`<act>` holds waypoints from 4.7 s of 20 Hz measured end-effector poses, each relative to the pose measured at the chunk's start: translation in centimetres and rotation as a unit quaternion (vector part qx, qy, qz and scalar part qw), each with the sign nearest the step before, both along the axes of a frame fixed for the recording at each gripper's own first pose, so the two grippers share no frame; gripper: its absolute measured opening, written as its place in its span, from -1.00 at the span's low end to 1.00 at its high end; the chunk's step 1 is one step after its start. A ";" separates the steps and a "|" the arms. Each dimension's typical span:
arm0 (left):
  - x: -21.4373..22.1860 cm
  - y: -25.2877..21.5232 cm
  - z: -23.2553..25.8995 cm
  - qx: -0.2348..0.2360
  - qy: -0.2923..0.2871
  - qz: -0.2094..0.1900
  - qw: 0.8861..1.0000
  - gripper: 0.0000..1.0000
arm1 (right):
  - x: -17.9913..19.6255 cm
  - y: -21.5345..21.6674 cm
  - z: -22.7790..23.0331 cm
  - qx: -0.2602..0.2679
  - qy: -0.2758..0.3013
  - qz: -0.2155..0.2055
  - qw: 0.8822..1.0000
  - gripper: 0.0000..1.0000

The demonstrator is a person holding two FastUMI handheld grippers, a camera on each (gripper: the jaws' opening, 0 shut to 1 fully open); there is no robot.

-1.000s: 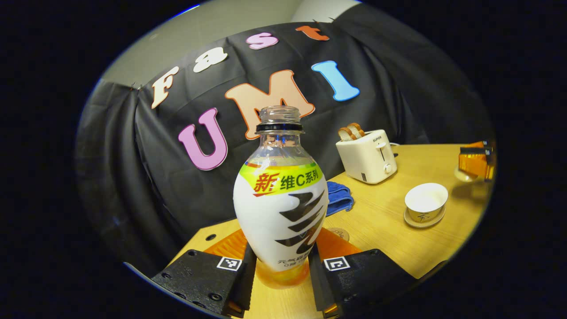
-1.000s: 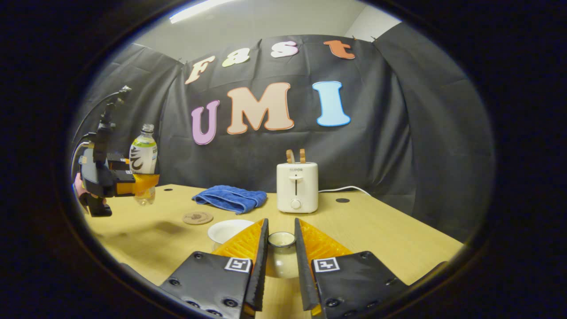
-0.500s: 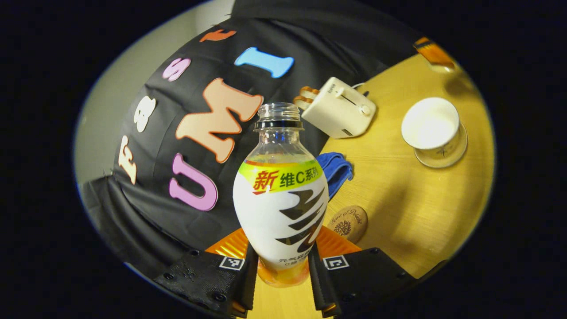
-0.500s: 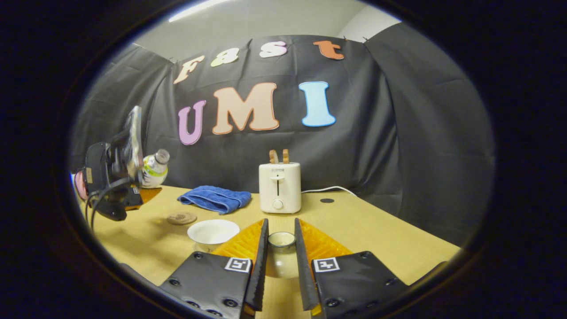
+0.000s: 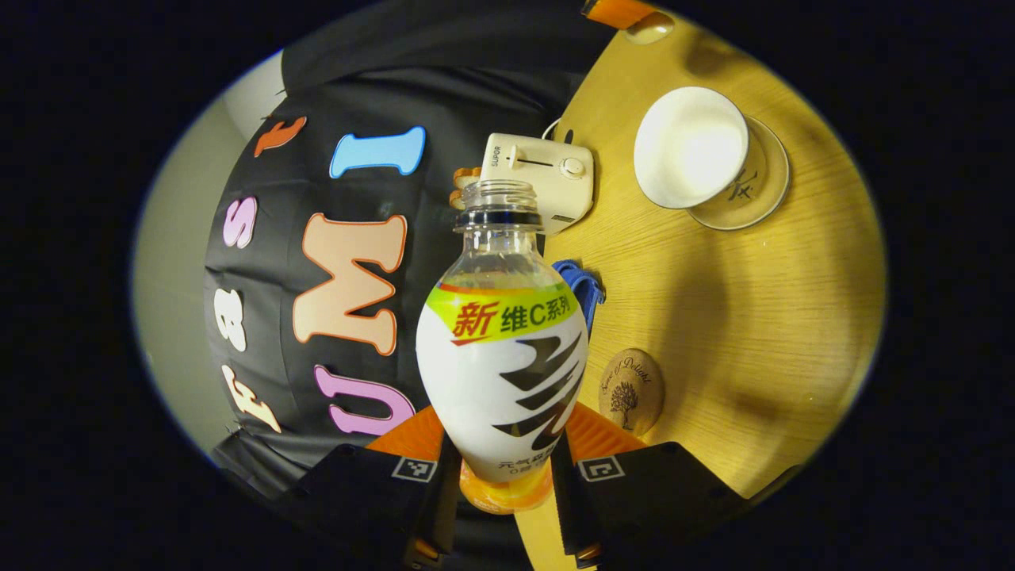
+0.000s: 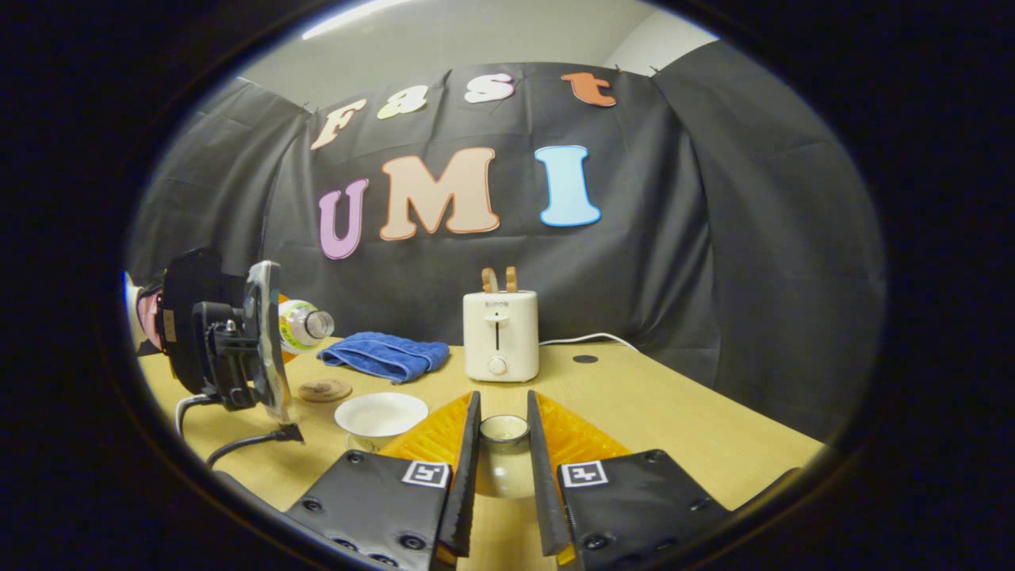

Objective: Open the teacup lid with one hand, grasp the water bottle and pour water into the teacup with the other hand; after pouring, place the water bottle on the coaster and then close the teacup lid.

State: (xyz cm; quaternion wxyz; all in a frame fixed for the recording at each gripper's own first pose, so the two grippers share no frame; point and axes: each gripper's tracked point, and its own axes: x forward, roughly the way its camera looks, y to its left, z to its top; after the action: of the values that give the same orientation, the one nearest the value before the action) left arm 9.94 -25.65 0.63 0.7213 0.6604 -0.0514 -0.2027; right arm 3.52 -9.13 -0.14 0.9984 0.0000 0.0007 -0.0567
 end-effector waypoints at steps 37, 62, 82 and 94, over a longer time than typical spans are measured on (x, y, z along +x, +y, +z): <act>-0.5 -3.3 4.4 0.295 -0.144 -0.056 0.943 0.00 | 0.1 0.0 0.0 0.000 0.000 0.003 1.000 -0.30; -0.5 1.2 0.0 -0.210 0.108 0.018 0.972 -0.07 | 0.1 0.1 0.0 -0.001 -0.002 0.003 1.000 -0.26; 5.2 -1.4 -0.4 -0.640 0.263 0.025 0.722 -0.03 | 0.1 0.1 0.0 -0.001 -0.002 0.003 1.000 -0.23; 6.2 -1.4 -2.5 -0.623 0.267 0.043 0.734 0.06 | 0.3 0.3 0.0 -0.001 -0.001 0.011 1.000 -0.22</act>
State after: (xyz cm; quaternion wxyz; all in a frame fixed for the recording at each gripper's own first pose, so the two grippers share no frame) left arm 16.11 -27.03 -1.86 0.9632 -0.0167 0.0569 -0.2622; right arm 3.78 -8.80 -0.17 0.9990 -0.0006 -0.0001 -0.0454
